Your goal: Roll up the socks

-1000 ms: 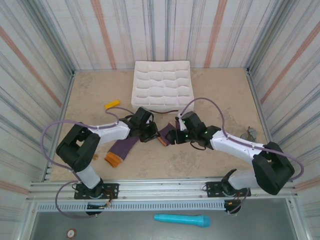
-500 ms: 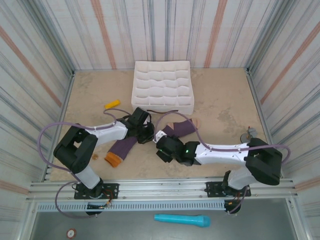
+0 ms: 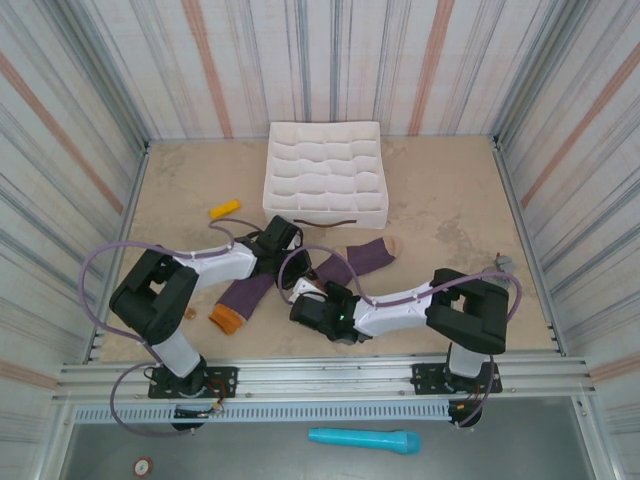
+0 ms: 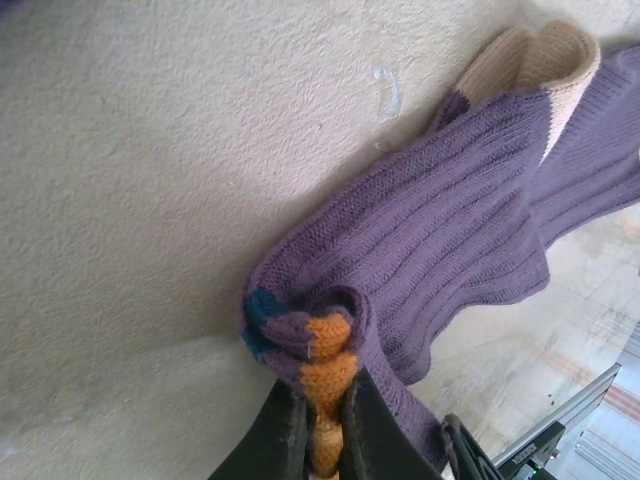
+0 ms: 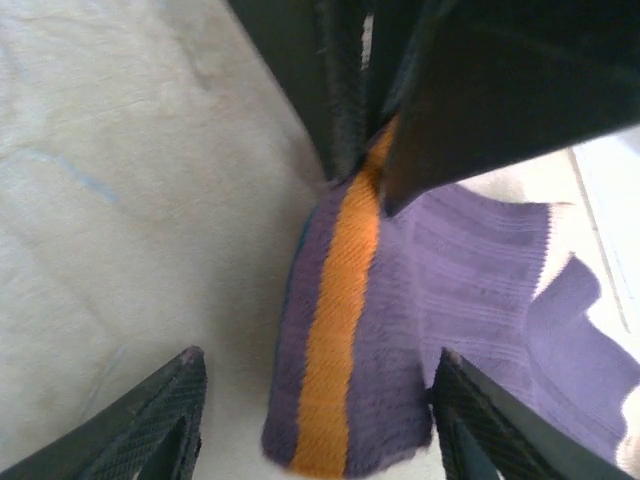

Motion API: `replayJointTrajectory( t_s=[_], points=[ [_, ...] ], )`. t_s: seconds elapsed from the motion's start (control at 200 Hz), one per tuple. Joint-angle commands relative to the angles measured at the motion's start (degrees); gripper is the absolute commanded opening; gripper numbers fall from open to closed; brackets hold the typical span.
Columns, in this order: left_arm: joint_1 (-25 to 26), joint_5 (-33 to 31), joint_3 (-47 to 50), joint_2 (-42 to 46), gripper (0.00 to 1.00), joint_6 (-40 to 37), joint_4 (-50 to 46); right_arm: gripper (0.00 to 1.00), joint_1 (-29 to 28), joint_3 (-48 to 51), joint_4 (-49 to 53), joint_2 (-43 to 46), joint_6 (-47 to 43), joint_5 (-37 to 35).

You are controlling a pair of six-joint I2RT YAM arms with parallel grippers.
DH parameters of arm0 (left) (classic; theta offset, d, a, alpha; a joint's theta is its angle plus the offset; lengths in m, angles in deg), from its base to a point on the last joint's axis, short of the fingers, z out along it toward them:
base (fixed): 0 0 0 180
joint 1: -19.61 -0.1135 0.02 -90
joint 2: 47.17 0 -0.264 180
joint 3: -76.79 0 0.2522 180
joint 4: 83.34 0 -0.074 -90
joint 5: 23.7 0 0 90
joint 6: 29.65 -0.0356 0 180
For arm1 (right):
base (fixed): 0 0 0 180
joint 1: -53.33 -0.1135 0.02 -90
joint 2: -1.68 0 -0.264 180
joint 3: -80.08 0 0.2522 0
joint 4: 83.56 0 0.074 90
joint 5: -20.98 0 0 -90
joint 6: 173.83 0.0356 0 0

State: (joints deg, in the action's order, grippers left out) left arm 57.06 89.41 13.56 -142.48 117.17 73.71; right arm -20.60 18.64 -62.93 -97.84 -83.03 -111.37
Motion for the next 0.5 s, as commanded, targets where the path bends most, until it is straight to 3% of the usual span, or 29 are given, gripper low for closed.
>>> replayJointTrajectory(
  t_s=[0.0,0.09,0.24,0.356,0.491],
  points=[
    [-0.4,1.2,0.3,-0.2,0.00,-1.8,-1.9,0.52,-0.5,-1.8,0.3,-3.0,-0.9,-3.3],
    [-0.4,1.3,0.7,0.1,0.07,-2.1,-1.5,0.38,-0.3,-2.3,1.0,-4.3,0.3,-3.2],
    [-0.8,1.2,1.6,1.1,0.28,-2.1,-0.8,0.11,1.4,-0.9,1.4,-3.0,3.1,1.6],
    [-1.2,1.0,1.6,2.0,0.53,-2.5,-1.3,0.06,3.9,0.9,1.4,-0.8,4.8,7.2],
    [-1.4,1.3,0.9,3.4,0.67,-2.8,-2.0,0.03,7.4,2.7,1.4,1.7,7.0,15.6]
  ],
)
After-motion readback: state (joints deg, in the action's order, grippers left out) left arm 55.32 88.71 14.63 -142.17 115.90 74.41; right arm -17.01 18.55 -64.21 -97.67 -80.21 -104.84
